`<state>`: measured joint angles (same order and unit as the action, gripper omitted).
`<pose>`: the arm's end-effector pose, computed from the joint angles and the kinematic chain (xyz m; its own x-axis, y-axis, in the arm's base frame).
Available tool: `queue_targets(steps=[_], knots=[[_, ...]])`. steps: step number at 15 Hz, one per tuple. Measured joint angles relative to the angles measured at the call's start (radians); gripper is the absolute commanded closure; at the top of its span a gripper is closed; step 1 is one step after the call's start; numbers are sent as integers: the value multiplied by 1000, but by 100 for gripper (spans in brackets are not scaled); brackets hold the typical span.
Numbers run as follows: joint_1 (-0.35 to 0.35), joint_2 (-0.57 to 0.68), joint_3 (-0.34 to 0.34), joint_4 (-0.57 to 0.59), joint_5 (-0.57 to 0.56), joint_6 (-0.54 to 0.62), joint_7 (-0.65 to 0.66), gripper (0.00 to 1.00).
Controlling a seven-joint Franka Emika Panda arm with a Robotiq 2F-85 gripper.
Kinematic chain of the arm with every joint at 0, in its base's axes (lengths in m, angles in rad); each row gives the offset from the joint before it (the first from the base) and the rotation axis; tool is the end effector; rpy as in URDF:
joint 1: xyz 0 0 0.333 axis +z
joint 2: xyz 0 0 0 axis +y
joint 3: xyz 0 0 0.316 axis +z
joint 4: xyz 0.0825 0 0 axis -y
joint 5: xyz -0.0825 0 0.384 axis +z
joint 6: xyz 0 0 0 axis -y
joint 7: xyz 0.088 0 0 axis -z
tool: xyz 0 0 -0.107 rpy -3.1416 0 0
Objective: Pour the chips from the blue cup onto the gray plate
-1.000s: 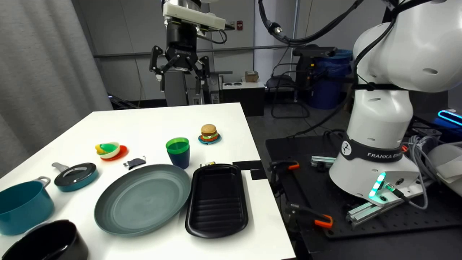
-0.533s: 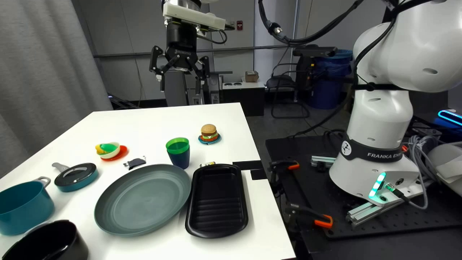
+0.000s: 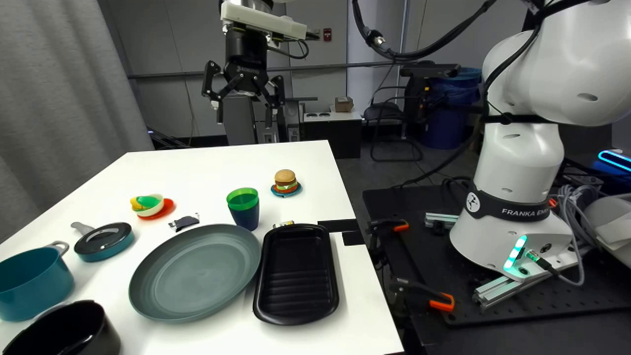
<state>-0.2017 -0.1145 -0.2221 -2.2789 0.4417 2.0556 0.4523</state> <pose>0.4550 -0.1811 0.3975 0.4666 -0.8312 -0.3024 -0.8780 -0.3941 -0.2715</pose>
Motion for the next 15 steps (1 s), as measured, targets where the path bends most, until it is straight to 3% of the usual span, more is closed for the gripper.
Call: queue_targets(steps=[6,15], knots=[[1,32,8,81,0,-16,31,0],[-5,180,-1,244,9,-17,117,0]])
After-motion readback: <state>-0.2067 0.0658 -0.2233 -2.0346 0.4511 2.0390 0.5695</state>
